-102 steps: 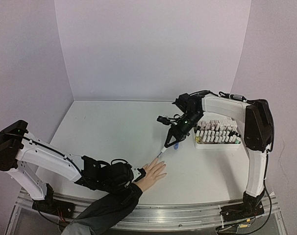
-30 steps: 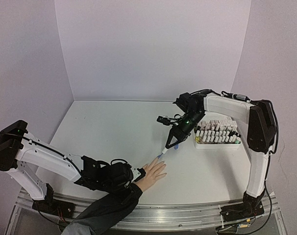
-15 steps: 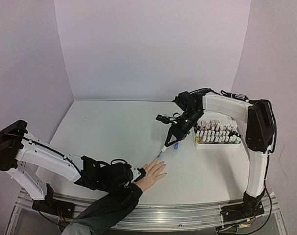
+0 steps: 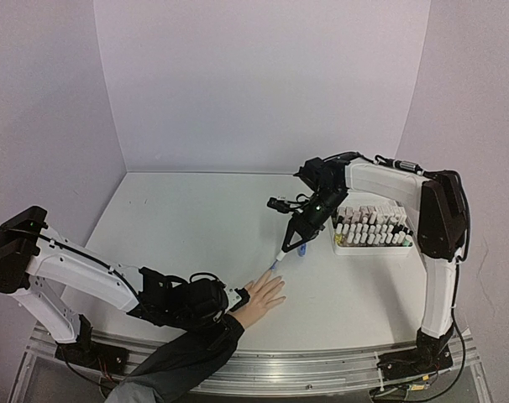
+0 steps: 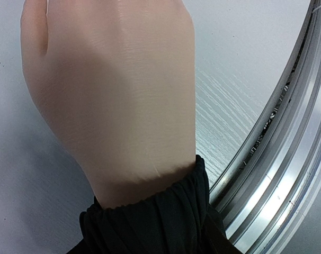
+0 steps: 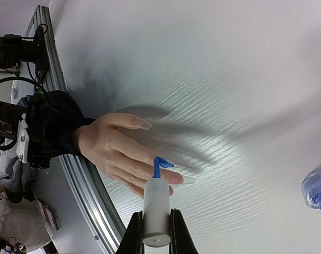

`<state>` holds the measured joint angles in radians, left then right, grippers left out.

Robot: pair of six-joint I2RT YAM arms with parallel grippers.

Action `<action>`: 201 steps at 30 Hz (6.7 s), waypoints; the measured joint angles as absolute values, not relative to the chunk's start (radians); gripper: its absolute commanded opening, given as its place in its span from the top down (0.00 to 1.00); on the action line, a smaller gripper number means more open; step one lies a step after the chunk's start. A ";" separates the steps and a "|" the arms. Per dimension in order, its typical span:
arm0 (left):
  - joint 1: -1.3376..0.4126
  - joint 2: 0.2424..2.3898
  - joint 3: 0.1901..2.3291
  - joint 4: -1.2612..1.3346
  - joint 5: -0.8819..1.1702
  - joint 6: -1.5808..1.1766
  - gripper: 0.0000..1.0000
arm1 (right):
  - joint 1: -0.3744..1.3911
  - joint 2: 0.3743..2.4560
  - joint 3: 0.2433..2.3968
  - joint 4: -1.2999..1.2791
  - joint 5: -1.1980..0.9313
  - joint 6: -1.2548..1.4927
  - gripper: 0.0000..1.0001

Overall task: Paint the nails
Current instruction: Paint the hand on the nail.

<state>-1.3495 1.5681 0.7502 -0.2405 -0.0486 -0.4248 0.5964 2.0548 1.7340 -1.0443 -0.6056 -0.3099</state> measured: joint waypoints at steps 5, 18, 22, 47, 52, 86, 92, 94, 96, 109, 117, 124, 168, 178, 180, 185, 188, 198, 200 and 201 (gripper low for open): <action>-1.349 1.568 0.750 -0.241 -0.049 -0.425 1.00 | 0.596 2.061 1.734 -1.044 -0.606 -0.310 1.00; -1.349 1.567 0.748 -0.237 -0.049 -0.425 1.00 | 0.596 2.063 1.734 -1.044 -0.591 -0.310 1.00; -1.349 1.565 0.745 -0.234 -0.049 -0.425 1.00 | 0.596 2.063 1.734 -1.045 -0.573 -0.309 1.00; -1.349 1.564 0.745 -0.233 -0.049 -0.425 1.00 | 0.564 2.046 1.717 -1.047 -0.476 -0.295 1.00; -1.349 1.564 0.745 -0.233 -0.048 -0.425 1.00 | 0.562 2.007 1.707 -1.048 -0.558 -0.316 1.00; -1.349 1.564 0.744 -0.233 -0.049 -0.425 1.00 | 0.596 2.052 1.731 -1.049 -0.616 -0.347 1.00; -1.349 1.564 0.744 -0.233 -0.049 -0.425 1.00 | 0.596 2.068 1.743 -1.048 -0.613 -0.347 1.00; -1.349 1.564 0.744 -0.233 -0.049 -0.425 1.00 | 0.596 2.070 1.743 -1.048 -0.614 -0.347 1.00; -1.349 1.564 0.744 -0.233 -0.049 -0.425 1.00 | 0.596 2.070 1.743 -1.048 -0.617 -0.348 1.00; -1.349 1.564 0.744 -0.233 -0.049 -0.425 1.00 | 0.596 2.070 1.722 -1.049 -0.621 -0.354 1.00; -1.349 1.564 0.744 -0.233 -0.049 -0.425 1.00 | 0.596 2.070 1.718 -1.048 -0.616 -0.354 1.00; -1.349 1.563 0.743 -0.232 -0.049 -0.425 1.00 | 0.596 2.070 1.727 -1.049 -0.587 -0.344 1.00; -1.349 1.557 0.737 -0.225 -0.049 -0.425 1.00 | 0.590 2.025 1.732 -1.074 -0.688 -0.340 1.00; -1.349 1.556 0.737 -0.225 -0.049 -0.425 1.00 | 0.590 2.070 1.740 -1.079 -0.670 -0.339 1.00; -1.349 1.556 0.736 -0.225 -0.049 -0.425 1.00 | 0.590 2.074 1.741 -1.079 -0.664 -0.339 1.00; -1.349 1.551 0.731 -0.223 -0.050 -0.425 1.00 | 0.590 2.076 1.744 -1.081 -0.648 -0.336 1.00; -1.349 1.551 0.731 -0.223 -0.050 -0.425 1.00 | 0.590 2.078 1.757 -1.083 -0.640 -0.335 1.00; -1.349 1.550 0.730 -0.223 -0.050 -0.425 1.00 | 0.590 2.080 1.780 -1.085 -0.635 -0.335 1.00; -1.349 1.550 0.730 -0.224 -0.051 -0.425 1.00 | 0.590 2.080 1.780 -1.085 -0.633 -0.335 1.00; -1.349 1.549 0.730 -0.224 -0.051 -0.425 1.00 | 0.590 2.080 1.780 -1.085 -0.632 -0.335 1.00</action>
